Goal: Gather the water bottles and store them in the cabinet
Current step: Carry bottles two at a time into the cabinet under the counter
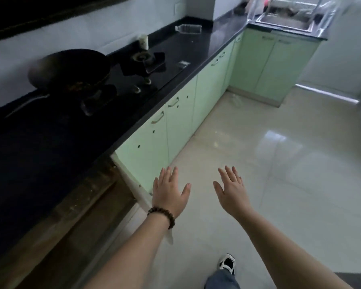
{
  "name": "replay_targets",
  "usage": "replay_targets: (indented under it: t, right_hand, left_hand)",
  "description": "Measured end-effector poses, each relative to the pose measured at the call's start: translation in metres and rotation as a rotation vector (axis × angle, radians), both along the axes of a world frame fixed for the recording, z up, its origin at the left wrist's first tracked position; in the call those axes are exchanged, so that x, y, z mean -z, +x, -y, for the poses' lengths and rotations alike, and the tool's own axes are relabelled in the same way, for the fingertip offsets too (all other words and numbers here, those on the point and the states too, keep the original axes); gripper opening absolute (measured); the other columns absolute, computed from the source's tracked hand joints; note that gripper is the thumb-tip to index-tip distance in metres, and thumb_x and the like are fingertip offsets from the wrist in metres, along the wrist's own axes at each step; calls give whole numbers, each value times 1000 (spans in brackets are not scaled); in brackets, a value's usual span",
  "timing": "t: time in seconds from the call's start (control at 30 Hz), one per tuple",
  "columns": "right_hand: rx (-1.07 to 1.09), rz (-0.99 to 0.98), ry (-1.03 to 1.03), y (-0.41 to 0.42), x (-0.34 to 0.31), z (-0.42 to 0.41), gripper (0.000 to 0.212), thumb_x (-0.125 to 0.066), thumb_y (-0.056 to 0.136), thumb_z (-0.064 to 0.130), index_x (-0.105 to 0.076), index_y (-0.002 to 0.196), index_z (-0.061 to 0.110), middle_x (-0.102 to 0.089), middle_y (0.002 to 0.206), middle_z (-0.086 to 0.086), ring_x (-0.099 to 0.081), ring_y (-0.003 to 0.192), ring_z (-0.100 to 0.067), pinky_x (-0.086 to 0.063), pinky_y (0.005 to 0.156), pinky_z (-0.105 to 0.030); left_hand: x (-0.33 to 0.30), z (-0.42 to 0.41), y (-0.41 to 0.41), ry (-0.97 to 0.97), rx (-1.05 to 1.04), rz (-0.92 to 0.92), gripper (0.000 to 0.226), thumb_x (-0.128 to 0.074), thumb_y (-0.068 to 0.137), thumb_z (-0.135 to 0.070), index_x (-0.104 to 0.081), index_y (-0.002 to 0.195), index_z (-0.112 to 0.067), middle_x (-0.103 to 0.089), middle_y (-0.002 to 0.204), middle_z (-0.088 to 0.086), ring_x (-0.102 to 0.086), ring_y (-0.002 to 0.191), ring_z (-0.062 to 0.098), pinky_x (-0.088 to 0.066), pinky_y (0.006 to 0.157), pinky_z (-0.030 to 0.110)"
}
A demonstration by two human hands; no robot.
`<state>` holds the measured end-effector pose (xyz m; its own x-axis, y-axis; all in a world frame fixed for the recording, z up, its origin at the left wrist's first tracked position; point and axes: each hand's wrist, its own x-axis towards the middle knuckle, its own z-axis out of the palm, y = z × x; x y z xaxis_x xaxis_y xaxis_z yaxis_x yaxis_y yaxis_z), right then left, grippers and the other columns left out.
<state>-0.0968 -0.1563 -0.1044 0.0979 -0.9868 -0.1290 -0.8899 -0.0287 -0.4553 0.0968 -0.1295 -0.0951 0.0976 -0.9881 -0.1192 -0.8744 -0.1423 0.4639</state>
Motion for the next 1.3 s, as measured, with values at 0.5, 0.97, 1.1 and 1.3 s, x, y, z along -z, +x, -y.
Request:
replay_targets:
  t: [0.5, 0.97, 1.1, 1.3]
  right_hand:
    - [191, 39, -55, -231, -24, 177, 57, -37, 100, 37, -20, 151, 18, -9, 161, -4, 4, 148, -18, 0, 120, -35]
    - [171, 58, -66, -287, -2, 384, 58, -40, 98, 38, -24, 150, 18, -11, 160, -5, 3, 148, -18, 0, 118, -34]
    - [164, 55, -67, -289, 1, 477, 57, -40, 99, 38, -24, 150, 18, -10, 160, -3, 4, 148, -18, 0, 119, -34]
    - [151, 47, -74, -281, -19, 628, 58, -39, 99, 39, -21, 151, 18, -9, 161, -3, 5, 148, -17, -1, 120, -34]
  left_hand:
    - [-21, 210, -210, -71, 95, -15, 70, -40, 96, -50, -18, 154, -15, -19, 160, 7, -8, 149, 20, -11, 119, 41]
    - [-10, 418, -265, -87, 34, -10, 71, -39, 96, -52, -19, 154, -14, -18, 161, 8, -8, 149, 21, -10, 119, 40]
    - [-3, 507, -257, -86, -5, -25, 71, -40, 96, -51, -19, 153, -15, -19, 160, 10, -10, 148, 22, -11, 119, 41]
    - [-17, 649, -240, -90, -39, -39, 72, -40, 96, -51, -19, 153, -13, -19, 160, 11, -12, 148, 23, -13, 120, 40]
